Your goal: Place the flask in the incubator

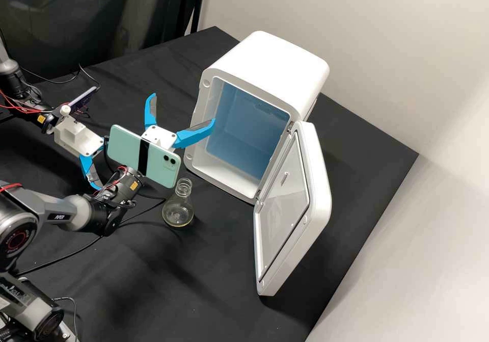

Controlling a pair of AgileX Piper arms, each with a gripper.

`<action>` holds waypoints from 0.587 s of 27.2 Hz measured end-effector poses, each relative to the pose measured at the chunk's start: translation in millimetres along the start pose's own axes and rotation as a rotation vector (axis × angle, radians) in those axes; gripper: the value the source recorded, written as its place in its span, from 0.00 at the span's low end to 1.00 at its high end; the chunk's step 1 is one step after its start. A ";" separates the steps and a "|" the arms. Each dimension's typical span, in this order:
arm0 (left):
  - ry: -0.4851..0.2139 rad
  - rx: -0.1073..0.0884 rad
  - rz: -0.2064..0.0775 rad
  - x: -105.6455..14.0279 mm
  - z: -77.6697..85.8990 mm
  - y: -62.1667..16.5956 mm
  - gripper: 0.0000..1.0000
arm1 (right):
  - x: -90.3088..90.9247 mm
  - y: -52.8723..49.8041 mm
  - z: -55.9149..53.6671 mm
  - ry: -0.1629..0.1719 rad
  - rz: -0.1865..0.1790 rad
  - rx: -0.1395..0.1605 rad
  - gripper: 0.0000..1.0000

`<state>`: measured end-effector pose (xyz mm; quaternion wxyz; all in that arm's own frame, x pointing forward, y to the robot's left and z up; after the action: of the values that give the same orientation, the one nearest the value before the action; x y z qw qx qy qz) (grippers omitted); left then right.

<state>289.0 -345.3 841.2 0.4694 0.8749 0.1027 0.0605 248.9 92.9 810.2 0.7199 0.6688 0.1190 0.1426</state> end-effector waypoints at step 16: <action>0.004 -0.001 0.001 -0.1 -1.1 0.2 1.00 | -11.7 -33.7 7.2 -0.042 -0.128 -0.026 1.00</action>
<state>288.7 -344.5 842.0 0.4695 0.8747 0.1032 0.0624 242.2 79.7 776.9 0.7385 0.6533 0.1444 0.0835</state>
